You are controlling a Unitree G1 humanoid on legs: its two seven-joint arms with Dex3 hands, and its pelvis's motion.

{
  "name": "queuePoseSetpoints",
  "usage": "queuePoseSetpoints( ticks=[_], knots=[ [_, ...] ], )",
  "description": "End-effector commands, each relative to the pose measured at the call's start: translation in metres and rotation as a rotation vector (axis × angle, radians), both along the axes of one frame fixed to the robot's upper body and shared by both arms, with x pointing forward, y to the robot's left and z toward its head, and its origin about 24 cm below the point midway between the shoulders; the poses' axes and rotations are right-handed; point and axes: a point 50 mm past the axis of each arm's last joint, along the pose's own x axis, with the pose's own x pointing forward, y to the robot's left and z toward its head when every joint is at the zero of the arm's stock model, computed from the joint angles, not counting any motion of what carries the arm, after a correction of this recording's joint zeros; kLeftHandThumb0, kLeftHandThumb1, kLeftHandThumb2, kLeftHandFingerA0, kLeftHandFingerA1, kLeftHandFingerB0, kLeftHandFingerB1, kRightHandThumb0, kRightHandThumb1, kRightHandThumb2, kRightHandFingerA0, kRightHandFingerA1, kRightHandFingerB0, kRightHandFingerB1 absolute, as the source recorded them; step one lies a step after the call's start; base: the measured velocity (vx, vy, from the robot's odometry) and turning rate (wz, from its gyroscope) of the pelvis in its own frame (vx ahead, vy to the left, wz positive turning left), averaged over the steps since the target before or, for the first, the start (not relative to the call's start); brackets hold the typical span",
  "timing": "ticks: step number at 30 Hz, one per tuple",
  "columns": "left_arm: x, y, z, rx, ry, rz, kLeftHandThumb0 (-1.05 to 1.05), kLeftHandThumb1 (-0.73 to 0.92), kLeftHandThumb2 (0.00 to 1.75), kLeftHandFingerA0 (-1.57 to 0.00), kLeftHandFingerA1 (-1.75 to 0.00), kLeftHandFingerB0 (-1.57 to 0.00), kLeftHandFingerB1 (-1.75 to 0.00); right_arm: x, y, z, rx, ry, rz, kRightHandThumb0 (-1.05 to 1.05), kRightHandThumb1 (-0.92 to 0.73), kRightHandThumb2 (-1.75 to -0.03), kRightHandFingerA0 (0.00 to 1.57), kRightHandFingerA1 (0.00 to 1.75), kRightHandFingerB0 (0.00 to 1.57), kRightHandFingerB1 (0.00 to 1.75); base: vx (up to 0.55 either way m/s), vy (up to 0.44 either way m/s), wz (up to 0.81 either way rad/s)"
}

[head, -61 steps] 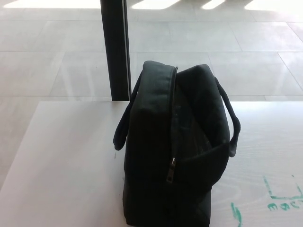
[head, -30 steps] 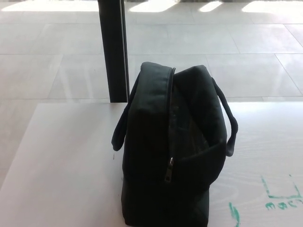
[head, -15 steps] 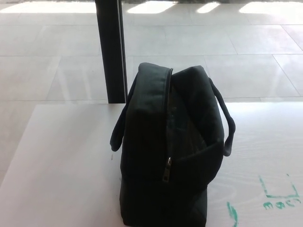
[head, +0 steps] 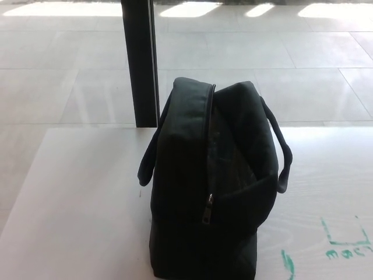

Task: The robot uses its right hand to pick up the cube kept on the middle of the desk and put it inside the bag next to it

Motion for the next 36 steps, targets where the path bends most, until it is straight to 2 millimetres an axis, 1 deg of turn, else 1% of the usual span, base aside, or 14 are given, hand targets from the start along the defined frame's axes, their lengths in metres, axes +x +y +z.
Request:
queuePoseSetpoints(
  ticks=[1, 7, 9, 12, 13, 15, 19, 20, 25, 26, 27, 33, 36],
  knots=[
    [-0.0046, 0.0039, 0.0003, 0.005, 0.017, 0.018, -0.56, 0.41, 0.86, -0.22, -0.57, -0.39, -0.59, 0.0084, -0.0017, 0.0079, 0.001, -0.073, 0.038, -0.59, -0.69, -0.61, 0.38, 0.49, 0.34, 0.32, 0.00, 0.000, 0.00],
    [-0.0033, 0.0025, 0.0005, 0.006, 0.019, 0.017, -0.56, 0.42, 0.86, -0.21, -0.56, -0.37, -0.58, 0.0116, -0.0008, 0.0091, -0.012, -0.068, 0.059, -0.61, -0.69, -0.61, 0.40, 0.51, 0.34, 0.32, 0.00, 0.000, 0.00],
    [-0.0022, 0.0025, 0.0004, -0.009, 0.013, 0.045, -0.53, 0.40, 0.85, -0.21, -0.57, -0.37, -0.59, 0.0110, -0.0008, 0.0096, -0.005, -0.071, 0.062, -0.60, -0.69, -0.61, 0.40, 0.50, 0.34, 0.33, 0.00, 0.000, 0.00],
    [-0.0019, 0.0021, 0.0007, -0.011, 0.012, 0.041, -0.53, 0.40, 0.85, -0.21, -0.57, -0.37, -0.59, 0.0110, -0.0015, 0.0088, -0.007, -0.066, 0.058, -0.59, -0.69, -0.61, 0.40, 0.49, 0.34, 0.32, 0.00, 0.000, 0.00],
    [0.0000, 0.0013, 0.0014, 0.004, 0.005, 0.021, -0.57, 0.42, 0.85, -0.24, -0.57, -0.38, -0.59, 0.0122, -0.0011, 0.0104, -0.005, -0.079, 0.059, -0.60, -0.68, -0.61, 0.41, 0.49, 0.34, 0.32, 0.00, 0.000, 0.00],
    [0.0000, 0.0014, 0.0012, -0.011, 0.006, 0.032, -0.55, 0.42, 0.85, -0.23, -0.57, -0.37, -0.58, 0.0125, -0.0013, 0.0103, -0.011, -0.066, 0.064, -0.61, -0.69, -0.61, 0.39, 0.48, 0.34, 0.32, 0.00, 0.000, 0.00],
    [0.0013, 0.0005, 0.0019, -0.015, 0.001, 0.026, -0.55, 0.41, 0.86, -0.20, -0.56, -0.36, -0.58, 0.0143, -0.0016, 0.0108, -0.010, -0.078, 0.062, -0.59, -0.68, -0.61, 0.40, 0.53, 0.36, 0.33, 0.00, 0.000, 0.00],
    [0.0013, 0.0007, 0.0016, -0.034, -0.003, 0.047, -0.52, 0.40, 0.86, -0.19, -0.56, -0.35, -0.58, 0.0144, -0.0013, 0.0109, -0.011, -0.074, 0.068, -0.59, -0.69, -0.61, 0.40, 0.49, 0.35, 0.33, 0.00, 0.000, 0.00],
    [0.0014, 0.0002, 0.0019, -0.017, 0.005, 0.036, -0.56, 0.41, 0.85, -0.21, -0.56, -0.37, -0.58, 0.0147, -0.0002, 0.0116, -0.007, -0.077, 0.080, -0.57, -0.69, -0.61, 0.40, 0.49, 0.36, 0.33, 0.00, 0.000, 0.00],
    [0.0012, 0.0001, 0.0019, -0.028, 0.000, 0.043, -0.54, 0.40, 0.85, -0.20, -0.56, -0.35, -0.58, 0.0147, 0.0003, 0.0120, -0.004, -0.078, 0.079, -0.58, -0.69, -0.61, 0.40, 0.50, 0.36, 0.33, 0.00, 0.000, 0.00],
    [0.0012, 0.0001, 0.0020, -0.014, -0.002, 0.030, -0.58, 0.41, 0.84, -0.22, -0.56, -0.36, -0.58, 0.0147, 0.0001, 0.0113, -0.006, -0.074, 0.076, -0.57, -0.69, -0.61, 0.41, 0.49, 0.36, 0.33, 0.00, 0.000, 0.00],
    [0.0013, -0.0002, 0.0016, -0.033, -0.002, 0.033, -0.58, 0.40, 0.84, -0.20, -0.57, -0.35, -0.58, 0.0156, 0.0004, 0.0121, -0.002, -0.076, 0.090, -0.58, -0.69, -0.61, 0.40, 0.49, 0.38, 0.33, 0.00, 0.000, 0.00],
    [0.0014, -0.0010, 0.0018, -0.020, -0.002, 0.028, -0.60, 0.40, 0.84, -0.22, -0.57, -0.38, -0.59, 0.0160, 0.0006, 0.0122, -0.003, -0.077, 0.087, -0.58, -0.69, -0.61, 0.42, 0.49, 0.39, 0.34, 0.00, 0.000, 0.00]
  ],
)
